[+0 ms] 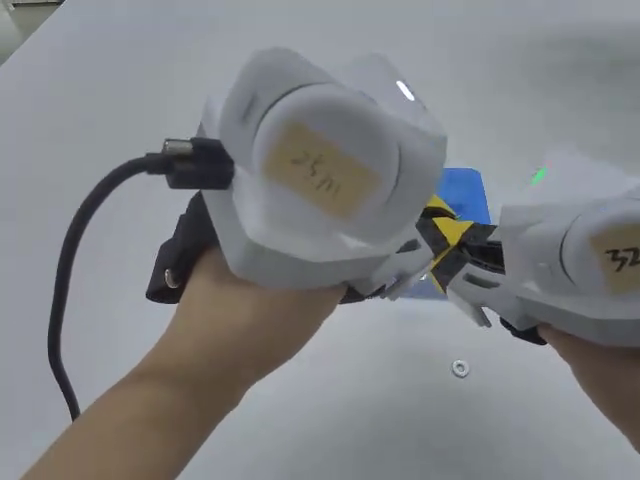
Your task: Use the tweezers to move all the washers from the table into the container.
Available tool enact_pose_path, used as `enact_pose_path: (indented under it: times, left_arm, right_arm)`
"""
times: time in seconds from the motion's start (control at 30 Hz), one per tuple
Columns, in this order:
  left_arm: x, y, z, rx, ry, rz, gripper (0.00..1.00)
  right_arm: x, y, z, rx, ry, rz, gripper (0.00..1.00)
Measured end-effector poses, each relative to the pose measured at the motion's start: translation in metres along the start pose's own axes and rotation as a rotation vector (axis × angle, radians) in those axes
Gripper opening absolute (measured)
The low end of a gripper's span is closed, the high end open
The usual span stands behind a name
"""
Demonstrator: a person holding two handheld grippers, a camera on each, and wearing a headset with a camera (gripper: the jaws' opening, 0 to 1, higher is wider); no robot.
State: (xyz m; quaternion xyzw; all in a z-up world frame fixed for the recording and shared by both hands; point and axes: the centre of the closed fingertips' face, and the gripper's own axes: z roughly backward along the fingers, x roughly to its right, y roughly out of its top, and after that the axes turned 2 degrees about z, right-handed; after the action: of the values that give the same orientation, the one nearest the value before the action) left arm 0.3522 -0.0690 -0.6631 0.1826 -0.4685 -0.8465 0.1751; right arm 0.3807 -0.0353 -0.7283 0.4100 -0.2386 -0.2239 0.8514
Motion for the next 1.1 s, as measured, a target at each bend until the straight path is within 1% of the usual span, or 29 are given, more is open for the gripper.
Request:
enact_pose_path:
  times: [0.13, 0.27, 0.33, 0.4, 0.47, 0.6, 0.7, 0.87, 1.0, 1.1]
  left_arm:
    - [-0.006, 0.006, 0.001, 0.015, 0.012, -0.01, 0.0]
    - [-0.01, 0.007, -0.001, 0.03, 0.02, -0.016, 0.0]
    - [-0.017, 0.012, -0.002, 0.034, 0.024, -0.023, 0.0]
    - [-0.019, 0.008, -0.006, 0.032, 0.026, -0.024, 0.0]
    - [-0.026, 0.01, -0.007, 0.031, 0.026, -0.026, 0.0]
    - [-0.032, 0.005, -0.013, 0.019, 0.023, -0.027, 0.0]
    - [-0.035, -0.002, -0.019, 0.01, 0.017, -0.027, 0.0]
    - [-0.04, -0.014, -0.027, -0.009, 0.011, -0.007, 0.0]
    - [-0.043, -0.019, -0.028, -0.009, 0.009, 0.015, 0.0]
    - [-0.043, -0.018, -0.029, -0.006, 0.008, 0.021, 0.0]
  right_arm:
    - [0.007, 0.008, 0.0, 0.017, -0.011, -0.002, 0.02]
    - [0.015, 0.015, -0.003, 0.029, -0.027, 0.017, 0.02]
    - [0.019, 0.017, -0.006, 0.031, -0.032, 0.023, 0.02]
    - [0.023, 0.018, -0.011, 0.03, -0.033, 0.027, 0.02]
    - [0.026, 0.017, -0.015, 0.027, -0.037, 0.032, 0.02]
    - [0.028, 0.012, -0.024, 0.013, -0.035, 0.025, 0.02]
    - [0.029, 0.006, -0.031, -0.003, -0.03, 0.013, 0.02]
    - [0.027, -0.004, -0.042, -0.029, -0.017, -0.016, 0.02]
    - [0.027, -0.007, -0.044, -0.036, -0.013, -0.021, 0.02]
    - [0.027, -0.007, -0.043, -0.037, -0.016, -0.017, 0.02]
